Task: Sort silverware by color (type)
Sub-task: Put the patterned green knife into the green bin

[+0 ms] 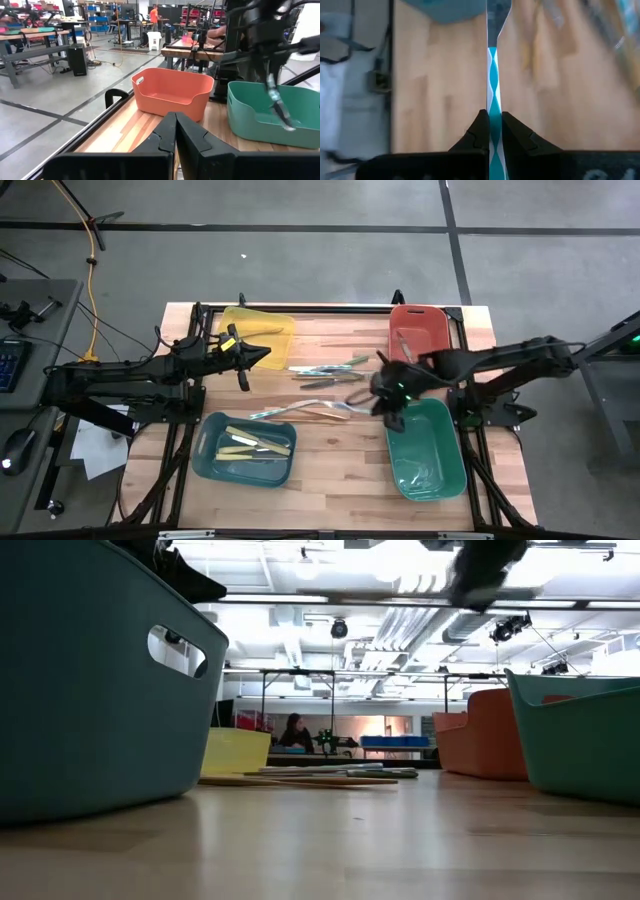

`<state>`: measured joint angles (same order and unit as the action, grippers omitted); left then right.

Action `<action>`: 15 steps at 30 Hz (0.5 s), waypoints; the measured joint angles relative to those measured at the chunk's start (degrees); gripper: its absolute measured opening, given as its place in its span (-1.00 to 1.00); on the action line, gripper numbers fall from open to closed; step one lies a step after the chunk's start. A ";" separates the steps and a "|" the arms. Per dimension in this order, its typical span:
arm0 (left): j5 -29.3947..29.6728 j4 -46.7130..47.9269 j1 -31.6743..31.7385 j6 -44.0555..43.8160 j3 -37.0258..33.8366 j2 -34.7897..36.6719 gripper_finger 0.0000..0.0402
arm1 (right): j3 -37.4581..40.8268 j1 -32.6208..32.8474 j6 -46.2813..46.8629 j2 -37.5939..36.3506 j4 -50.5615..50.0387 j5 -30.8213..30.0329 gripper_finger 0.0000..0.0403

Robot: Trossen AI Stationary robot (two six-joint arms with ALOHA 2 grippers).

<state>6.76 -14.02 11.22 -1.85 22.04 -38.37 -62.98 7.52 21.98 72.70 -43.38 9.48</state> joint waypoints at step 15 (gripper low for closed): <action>-0.02 0.24 0.00 -0.98 0.00 0.02 -1.00 | 0.00 26.77 45.70 -6.63 -16.36 -1.50 -0.95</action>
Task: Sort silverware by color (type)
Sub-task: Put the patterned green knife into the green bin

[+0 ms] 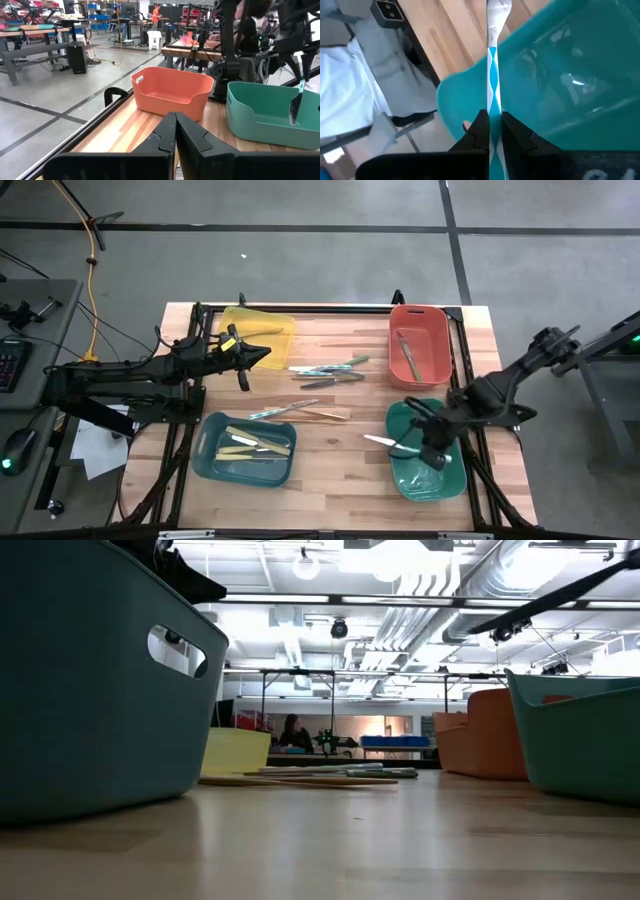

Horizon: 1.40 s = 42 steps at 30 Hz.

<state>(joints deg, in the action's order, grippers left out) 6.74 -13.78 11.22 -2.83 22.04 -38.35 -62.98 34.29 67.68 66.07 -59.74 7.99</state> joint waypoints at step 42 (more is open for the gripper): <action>0.02 -0.03 0.00 0.00 0.00 -0.01 -1.00 | 0.07 12.95 36.85 10.69 -9.95 -7.76 -0.95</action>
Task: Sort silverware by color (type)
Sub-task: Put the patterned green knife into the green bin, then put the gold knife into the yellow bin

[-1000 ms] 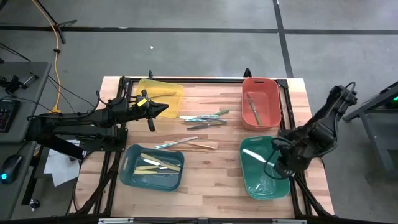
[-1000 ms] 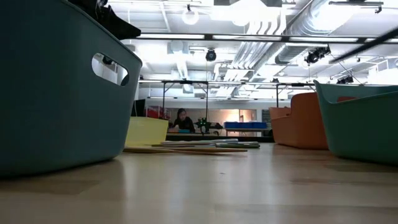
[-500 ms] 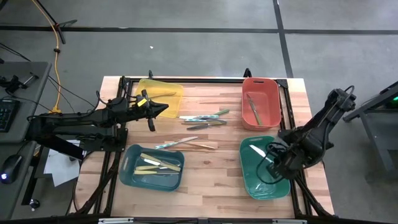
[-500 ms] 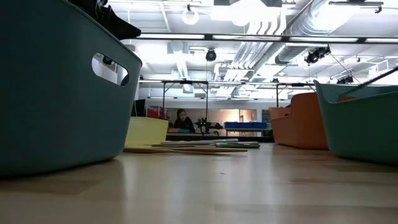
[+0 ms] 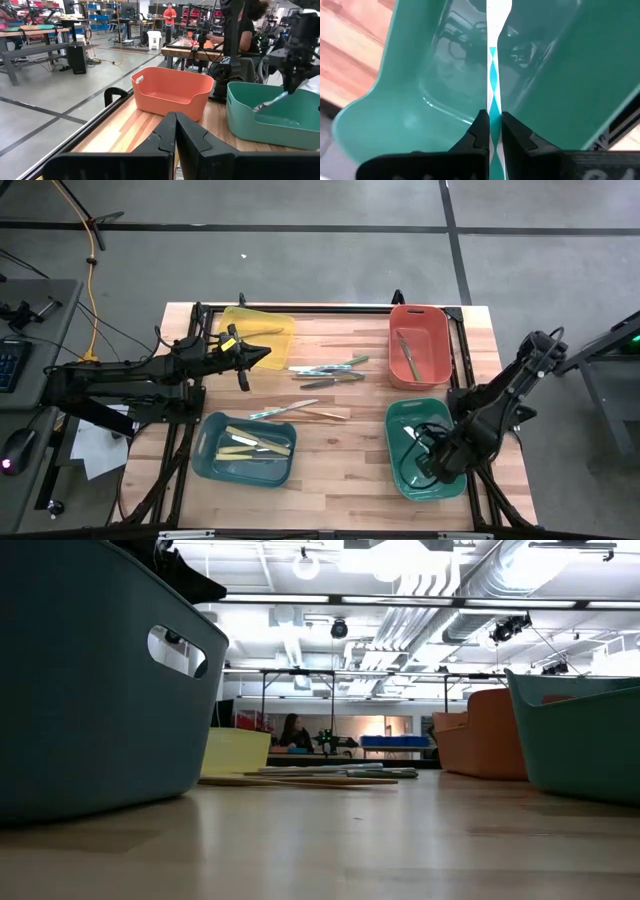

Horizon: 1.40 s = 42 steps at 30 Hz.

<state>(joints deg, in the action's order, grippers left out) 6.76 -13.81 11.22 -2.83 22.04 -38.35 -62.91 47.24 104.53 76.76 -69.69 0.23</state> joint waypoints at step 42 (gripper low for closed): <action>0.00 -1.48 0.00 0.98 0.00 0.00 -1.00 | 0.07 -0.72 -0.58 12.93 2.26 3.94 -0.72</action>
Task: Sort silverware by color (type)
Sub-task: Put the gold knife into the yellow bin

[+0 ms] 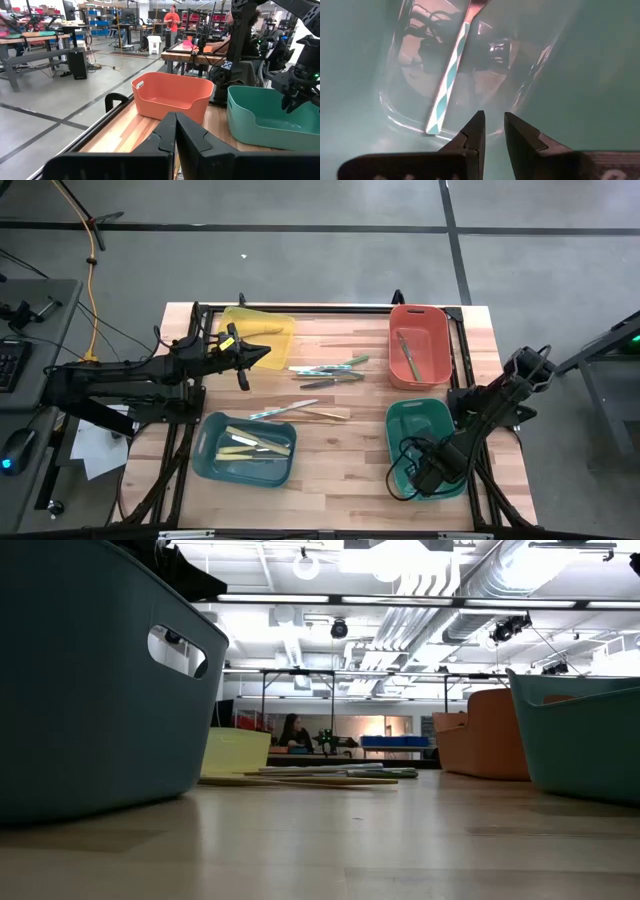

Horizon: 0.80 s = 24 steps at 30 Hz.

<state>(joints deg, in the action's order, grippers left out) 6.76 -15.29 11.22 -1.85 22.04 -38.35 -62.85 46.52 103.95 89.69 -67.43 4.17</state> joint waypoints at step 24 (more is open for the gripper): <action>0.00 0.00 0.00 0.00 0.00 -0.02 -1.00 | -13.62 -16.92 -45.07 -0.11 9.21 -28.71 -0.71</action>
<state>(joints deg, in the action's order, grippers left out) 6.76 -15.29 11.22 -1.85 22.04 -38.37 -76.47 29.60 58.89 89.58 -58.21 -24.53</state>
